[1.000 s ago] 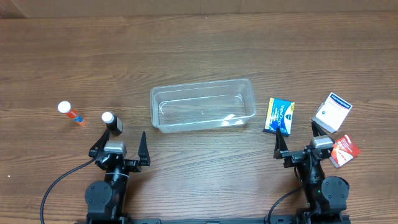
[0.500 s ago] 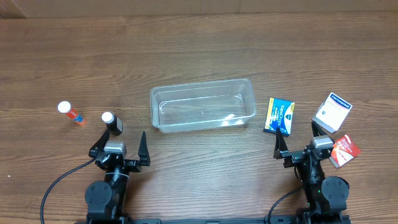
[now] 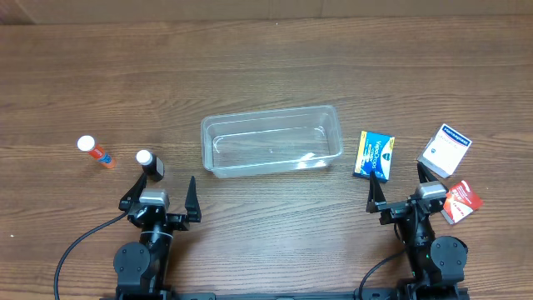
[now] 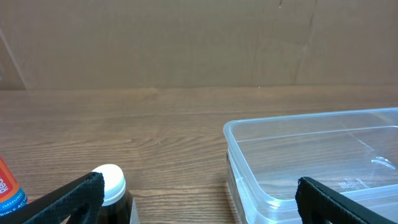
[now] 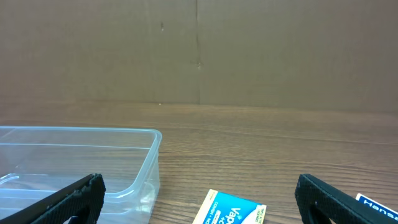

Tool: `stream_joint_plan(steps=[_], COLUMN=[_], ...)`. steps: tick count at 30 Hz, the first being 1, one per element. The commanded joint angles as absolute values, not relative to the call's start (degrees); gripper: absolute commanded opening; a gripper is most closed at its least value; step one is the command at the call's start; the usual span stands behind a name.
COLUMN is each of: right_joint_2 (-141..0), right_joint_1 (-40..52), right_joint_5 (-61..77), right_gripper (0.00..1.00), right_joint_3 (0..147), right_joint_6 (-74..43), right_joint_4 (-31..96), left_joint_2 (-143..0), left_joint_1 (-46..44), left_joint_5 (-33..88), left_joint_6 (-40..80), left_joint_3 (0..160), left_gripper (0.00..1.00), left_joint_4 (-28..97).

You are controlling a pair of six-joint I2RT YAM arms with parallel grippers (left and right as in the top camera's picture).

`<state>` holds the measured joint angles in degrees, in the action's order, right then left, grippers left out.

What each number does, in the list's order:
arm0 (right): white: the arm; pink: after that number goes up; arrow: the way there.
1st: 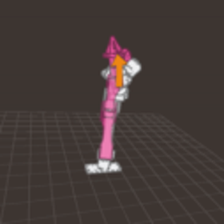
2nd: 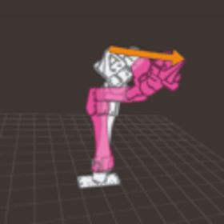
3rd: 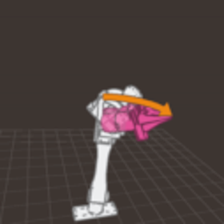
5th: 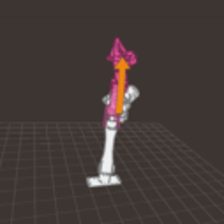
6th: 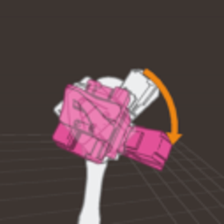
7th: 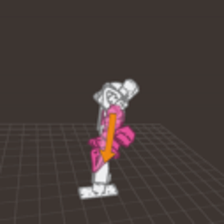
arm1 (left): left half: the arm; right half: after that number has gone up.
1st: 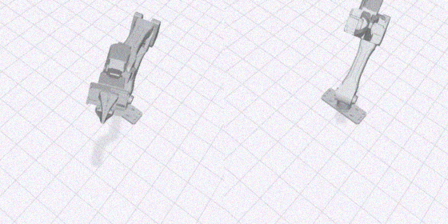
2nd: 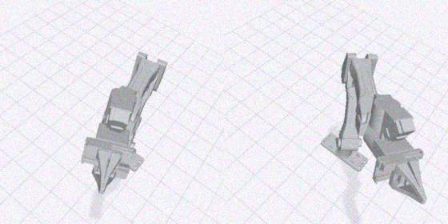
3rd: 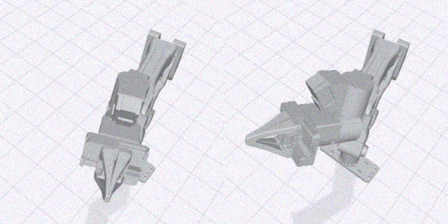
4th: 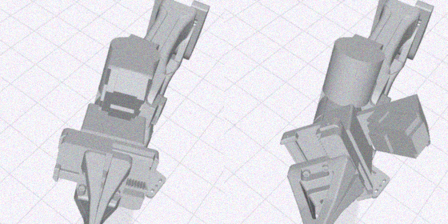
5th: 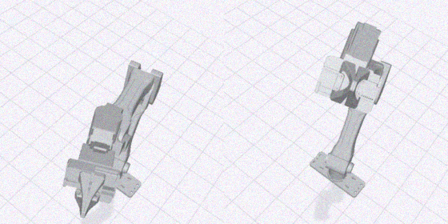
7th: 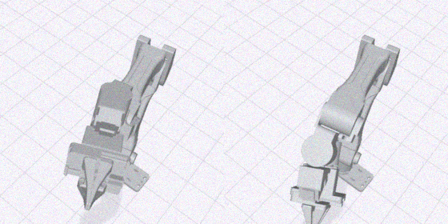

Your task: Pack container

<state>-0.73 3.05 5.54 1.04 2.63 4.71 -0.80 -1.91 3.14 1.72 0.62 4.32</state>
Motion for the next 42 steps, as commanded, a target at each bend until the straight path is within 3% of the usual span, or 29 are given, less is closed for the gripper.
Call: stream_joint_plan(steps=[1,18,23,28,32,42], right_joint_2=[-0.2,-0.2,-0.2,-4.1,-15.2,-57.9], right_joint_1=[3.4,3.4,3.4,3.4,3.4,3.4], right_joint_5=[5.1,5.3,5.2,5.3,7.9,7.2], right_gripper=[1.0,1.0,1.0,1.0,1.0,1.0], right_joint_3=[0.5,0.5,1.3,9.0,21.0,63.9], right_joint_6=[2.9,2.8,-6.5,-12.5,-13.6,-11.5], right_joint_4=[4.4,4.2,4.5,6.3,15.3,58.4], left_joint_2=[-0.3,-0.3,-0.3,-2.1,-9.4,-52.3], left_joint_1=[-2.3,-2.3,-2.3,-2.3,-2.3,-2.3], left_joint_5=[2.4,3.2,2.8,2.3,2.3,-1.9], left_joint_6=[2.3,2.3,7.8,7.9,9.1,7.6], left_joint_3=[0.3,0.3,2.0,15.9,29.8,78.9], left_gripper=[1.0,1.0,1.0,1.0,1.0,1.0], left_joint_4=[4.3,4.2,3.6,16.4,24.9,72.4])
